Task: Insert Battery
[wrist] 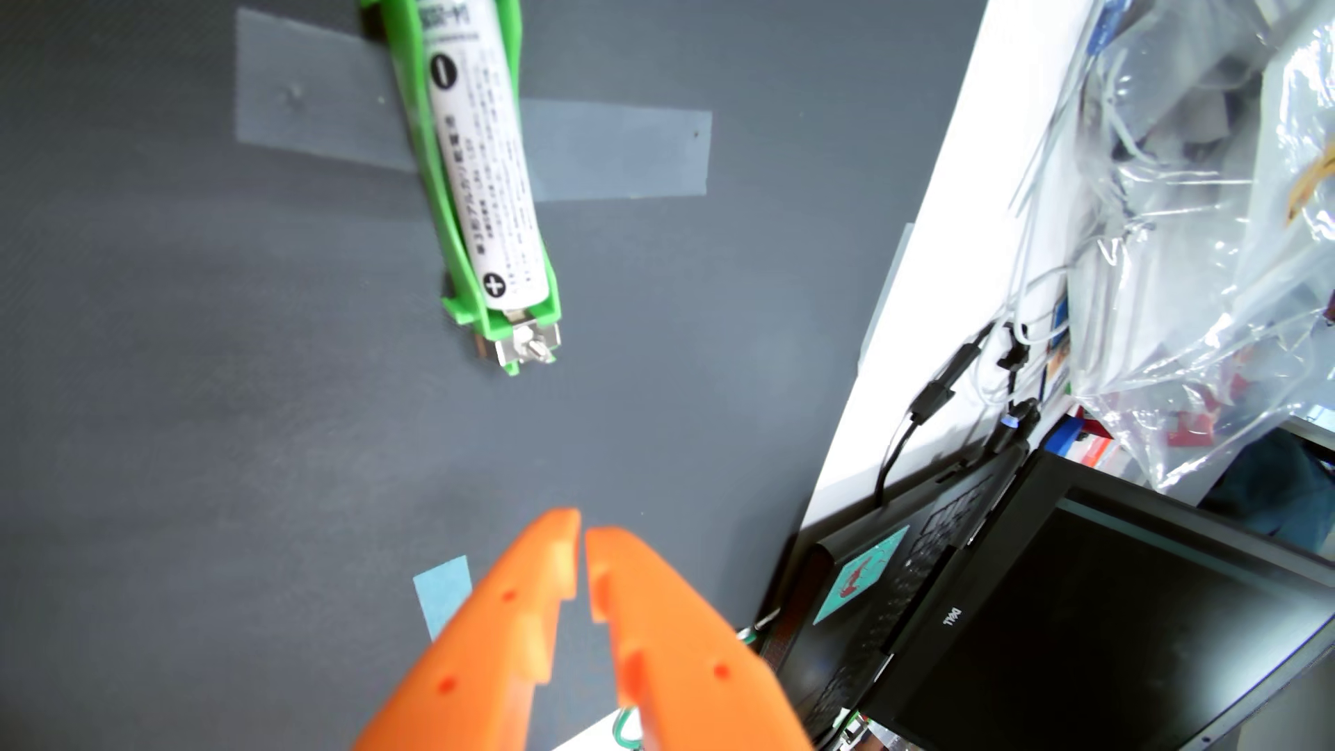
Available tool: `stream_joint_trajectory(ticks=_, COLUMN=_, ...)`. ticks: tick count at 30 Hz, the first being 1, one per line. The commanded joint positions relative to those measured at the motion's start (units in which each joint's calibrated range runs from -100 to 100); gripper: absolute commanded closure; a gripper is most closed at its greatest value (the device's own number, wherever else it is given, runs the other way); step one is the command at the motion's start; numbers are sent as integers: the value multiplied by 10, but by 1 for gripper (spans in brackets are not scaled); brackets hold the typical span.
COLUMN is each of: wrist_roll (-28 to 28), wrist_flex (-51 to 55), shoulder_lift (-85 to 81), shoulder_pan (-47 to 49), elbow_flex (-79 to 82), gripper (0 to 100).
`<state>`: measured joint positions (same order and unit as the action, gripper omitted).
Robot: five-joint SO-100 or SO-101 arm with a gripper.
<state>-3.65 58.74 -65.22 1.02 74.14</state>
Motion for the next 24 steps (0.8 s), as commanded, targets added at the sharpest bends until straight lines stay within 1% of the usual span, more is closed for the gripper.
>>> stream_joint_trajectory(ticks=1, wrist_roll=4, wrist_flex=-2, shoulder_lift=-61, shoulder_pan=0, elbow_flex=32, gripper=98)
stream_joint_trajectory(ticks=7, wrist_roll=40, wrist_flex=-2, shoulder_lift=-155, shoulder_pan=-4, elbow_flex=104, gripper=98)
stream_joint_trajectory(ticks=16, wrist_roll=35, wrist_flex=5, shoulder_lift=-315, shoulder_pan=-10, elbow_flex=186, gripper=98)
stream_joint_trajectory(ticks=24, wrist_roll=38, wrist_flex=0, shoulder_lift=-318, shoulder_pan=-13, elbow_flex=205, gripper=98)
